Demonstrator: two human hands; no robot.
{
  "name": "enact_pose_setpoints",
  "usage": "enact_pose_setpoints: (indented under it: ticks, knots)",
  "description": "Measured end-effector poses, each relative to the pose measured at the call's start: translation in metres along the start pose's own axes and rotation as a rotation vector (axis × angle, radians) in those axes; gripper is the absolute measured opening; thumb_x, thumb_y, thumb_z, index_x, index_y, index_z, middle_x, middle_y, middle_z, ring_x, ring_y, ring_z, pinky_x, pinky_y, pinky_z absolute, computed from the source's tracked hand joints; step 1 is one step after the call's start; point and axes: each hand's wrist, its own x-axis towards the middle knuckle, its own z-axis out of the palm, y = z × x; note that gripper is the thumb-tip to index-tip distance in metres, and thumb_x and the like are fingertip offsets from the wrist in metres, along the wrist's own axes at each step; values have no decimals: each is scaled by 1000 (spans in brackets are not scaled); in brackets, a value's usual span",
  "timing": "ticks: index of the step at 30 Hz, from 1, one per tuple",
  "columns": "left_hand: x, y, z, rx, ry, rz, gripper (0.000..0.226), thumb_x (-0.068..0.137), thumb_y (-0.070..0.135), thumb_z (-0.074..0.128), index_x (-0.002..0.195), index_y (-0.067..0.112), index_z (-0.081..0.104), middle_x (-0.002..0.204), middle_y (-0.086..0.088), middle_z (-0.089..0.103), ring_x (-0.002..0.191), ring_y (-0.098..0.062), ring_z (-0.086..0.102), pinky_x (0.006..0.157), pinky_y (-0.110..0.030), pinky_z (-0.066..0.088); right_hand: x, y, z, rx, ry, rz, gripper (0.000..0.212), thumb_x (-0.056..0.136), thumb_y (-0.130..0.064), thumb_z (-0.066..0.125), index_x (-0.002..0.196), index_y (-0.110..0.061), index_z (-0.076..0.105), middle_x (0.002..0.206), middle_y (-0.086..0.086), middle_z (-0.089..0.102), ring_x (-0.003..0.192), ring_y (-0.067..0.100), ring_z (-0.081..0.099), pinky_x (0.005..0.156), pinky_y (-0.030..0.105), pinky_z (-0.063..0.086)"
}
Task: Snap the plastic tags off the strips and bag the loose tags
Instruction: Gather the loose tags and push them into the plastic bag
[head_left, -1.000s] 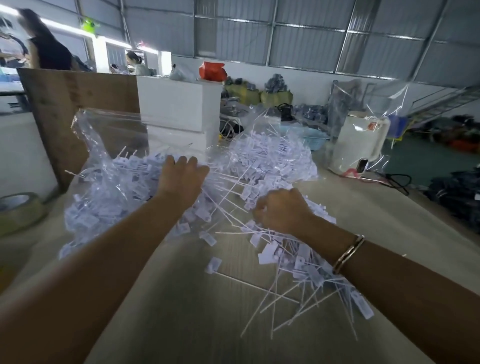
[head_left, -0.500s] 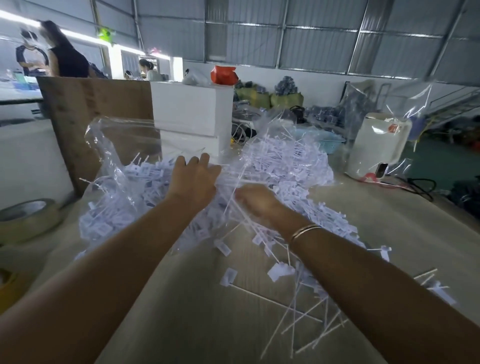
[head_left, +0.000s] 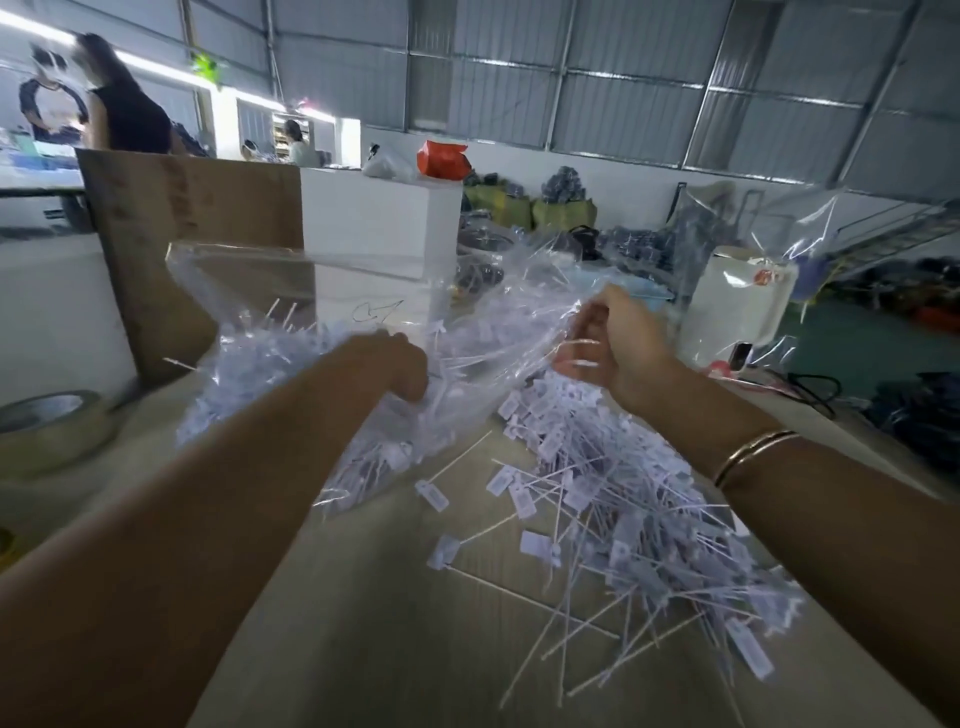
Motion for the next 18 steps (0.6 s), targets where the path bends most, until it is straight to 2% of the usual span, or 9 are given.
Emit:
enact_pose_setpoints:
  ticks: [2,3,5,6,8,10,13,15,18]
  knots:
    - [-8,-11,-12,-281,-108,152,55,89,34,60,140,24,40,152,-4,27,138,-24,27,114,-39,23,-5,3,-2,-102,-103,108,44,85,-50,56,61,-14,51,53,4,58,51,19,65,58,30,54]
    - [-15,-16,-16,-349,-77,198,52,86,30,65,133,32,46,149,-3,32,136,-23,28,113,-38,26,-8,6,-2,-213,-147,143,43,82,-52,60,65,-14,51,54,5,60,53,19,66,56,29,55]
    - [-35,-25,-19,-358,123,232,39,79,17,65,96,51,56,127,-2,49,122,-20,38,99,-34,35,-13,5,3,-398,-214,154,35,87,-43,60,70,-13,52,55,5,65,53,17,67,53,28,57]
    - [-45,-28,-19,-366,260,239,41,78,12,61,80,52,55,113,1,54,111,-17,44,88,-30,36,-12,0,7,-388,-221,130,31,91,-37,57,73,-12,53,54,4,65,52,16,67,52,28,56]
    - [-69,-34,-17,-507,438,325,35,81,13,58,67,46,57,98,3,62,86,-10,54,72,-26,37,-8,-15,14,-178,-193,87,30,96,-32,49,79,-9,57,51,3,64,49,15,65,49,27,54]
    - [-95,-41,-16,-643,416,419,12,82,43,58,70,41,61,84,10,66,74,-5,58,68,-26,42,-1,-27,21,-8,-182,91,34,99,-34,42,81,-10,59,50,2,62,44,13,61,50,25,53]
    - [-121,-57,-17,-553,268,433,38,62,75,52,77,42,60,81,21,65,75,-1,61,72,-25,49,5,-35,27,57,-182,119,39,102,-31,34,82,-9,59,41,-1,53,31,8,45,48,20,50]
    - [-126,-65,-17,-370,233,435,36,65,73,54,81,42,63,86,23,66,82,2,60,80,-25,47,7,-36,31,112,-166,100,42,103,-29,31,84,-7,61,37,-3,44,28,7,32,45,18,49]
    - [-121,-76,-26,-146,522,462,32,92,46,48,90,25,72,95,7,70,83,-12,60,83,-34,47,1,-27,33,-104,-170,81,46,102,-34,30,83,-9,64,39,-2,41,31,8,31,50,22,50]
